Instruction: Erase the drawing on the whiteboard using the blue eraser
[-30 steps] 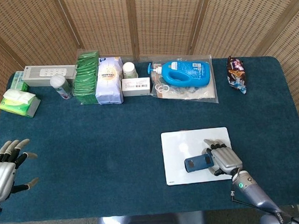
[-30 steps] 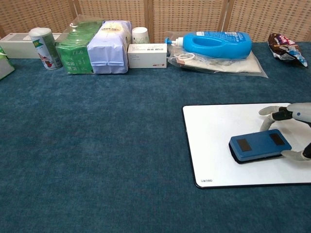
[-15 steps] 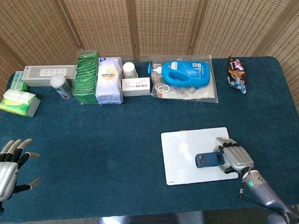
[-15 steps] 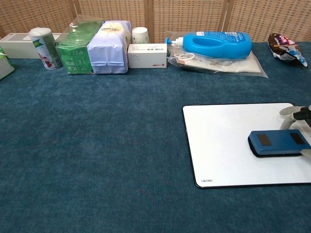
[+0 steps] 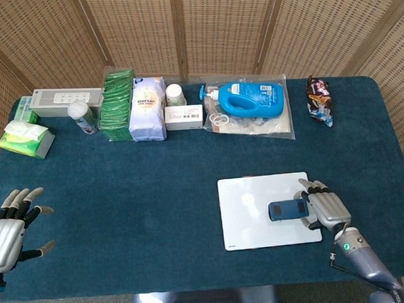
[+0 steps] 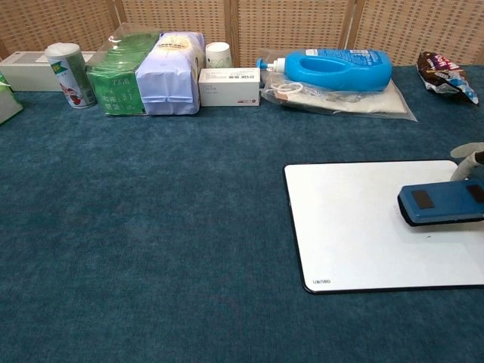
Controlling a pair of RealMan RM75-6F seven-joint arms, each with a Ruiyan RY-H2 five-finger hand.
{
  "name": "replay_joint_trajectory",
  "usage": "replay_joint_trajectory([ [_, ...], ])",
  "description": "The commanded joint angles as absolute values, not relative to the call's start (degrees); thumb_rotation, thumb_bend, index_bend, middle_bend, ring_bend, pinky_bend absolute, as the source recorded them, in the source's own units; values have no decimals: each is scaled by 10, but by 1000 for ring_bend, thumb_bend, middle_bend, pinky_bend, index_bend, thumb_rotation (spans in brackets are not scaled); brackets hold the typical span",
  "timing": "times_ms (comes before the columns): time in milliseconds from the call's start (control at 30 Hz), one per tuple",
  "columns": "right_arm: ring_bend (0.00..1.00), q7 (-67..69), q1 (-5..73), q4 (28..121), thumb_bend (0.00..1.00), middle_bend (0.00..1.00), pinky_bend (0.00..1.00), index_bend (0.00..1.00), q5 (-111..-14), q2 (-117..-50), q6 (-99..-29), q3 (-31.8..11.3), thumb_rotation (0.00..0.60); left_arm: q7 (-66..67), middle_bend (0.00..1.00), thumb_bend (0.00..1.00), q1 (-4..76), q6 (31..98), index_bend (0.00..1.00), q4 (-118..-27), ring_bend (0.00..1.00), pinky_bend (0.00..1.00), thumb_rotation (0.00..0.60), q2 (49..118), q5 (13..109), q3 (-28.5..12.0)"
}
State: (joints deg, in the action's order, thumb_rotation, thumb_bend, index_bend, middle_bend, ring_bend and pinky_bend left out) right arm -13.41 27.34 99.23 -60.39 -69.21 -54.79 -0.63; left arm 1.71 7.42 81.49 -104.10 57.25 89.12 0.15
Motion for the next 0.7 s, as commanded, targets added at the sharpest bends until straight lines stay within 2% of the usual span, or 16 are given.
replay_joint_trajectory([
  [33, 0, -146, 276, 1008, 378, 34, 0, 613, -612, -701, -544, 0, 600, 17, 116, 173, 75, 813, 349, -1041, 72, 0, 600, 572, 890, 1],
  [367, 0, -168, 284, 1010, 378, 33, 0, 613, -617, -731, -530, 10, 600, 14, 116, 172, 73, 816, 349, -1040, 72, 0, 600, 569, 888, 1],
  [700, 0, -157, 278, 973, 378, 34, 0, 615, -623, -740, -527, 18, 600, 14, 116, 173, 72, 819, 349, -1042, 72, 0, 600, 568, 891, 1],
])
